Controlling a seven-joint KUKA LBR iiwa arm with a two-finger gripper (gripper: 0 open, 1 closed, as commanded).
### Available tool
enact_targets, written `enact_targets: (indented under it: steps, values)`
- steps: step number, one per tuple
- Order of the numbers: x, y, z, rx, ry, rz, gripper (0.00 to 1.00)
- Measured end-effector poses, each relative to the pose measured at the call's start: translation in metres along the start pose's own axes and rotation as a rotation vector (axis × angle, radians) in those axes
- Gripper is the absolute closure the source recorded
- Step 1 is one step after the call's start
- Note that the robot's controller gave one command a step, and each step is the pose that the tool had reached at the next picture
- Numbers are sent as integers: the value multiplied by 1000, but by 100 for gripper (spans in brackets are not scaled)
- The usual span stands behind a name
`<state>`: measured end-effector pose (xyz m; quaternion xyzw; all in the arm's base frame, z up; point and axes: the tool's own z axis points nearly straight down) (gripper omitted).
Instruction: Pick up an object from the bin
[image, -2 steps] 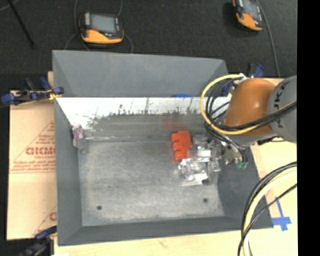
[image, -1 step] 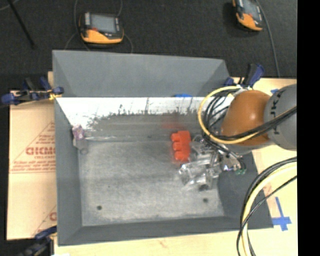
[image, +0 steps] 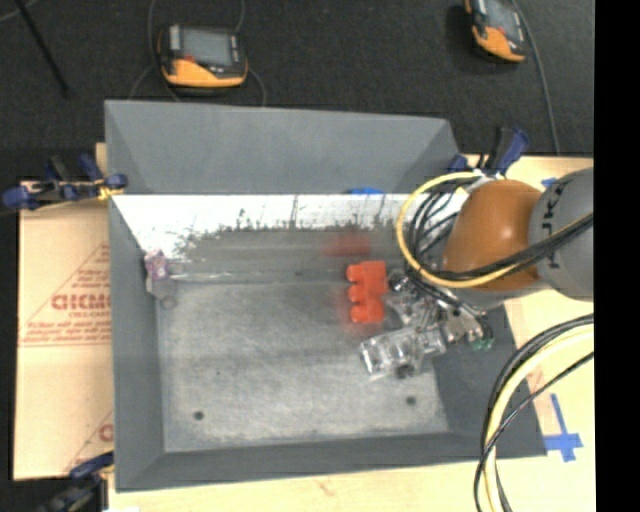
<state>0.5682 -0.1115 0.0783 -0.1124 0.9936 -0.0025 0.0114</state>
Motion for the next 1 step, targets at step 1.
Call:
enact_targets:
  steps: [1]
  values:
    - [9, -9, -160, -3, 13, -78, 100]
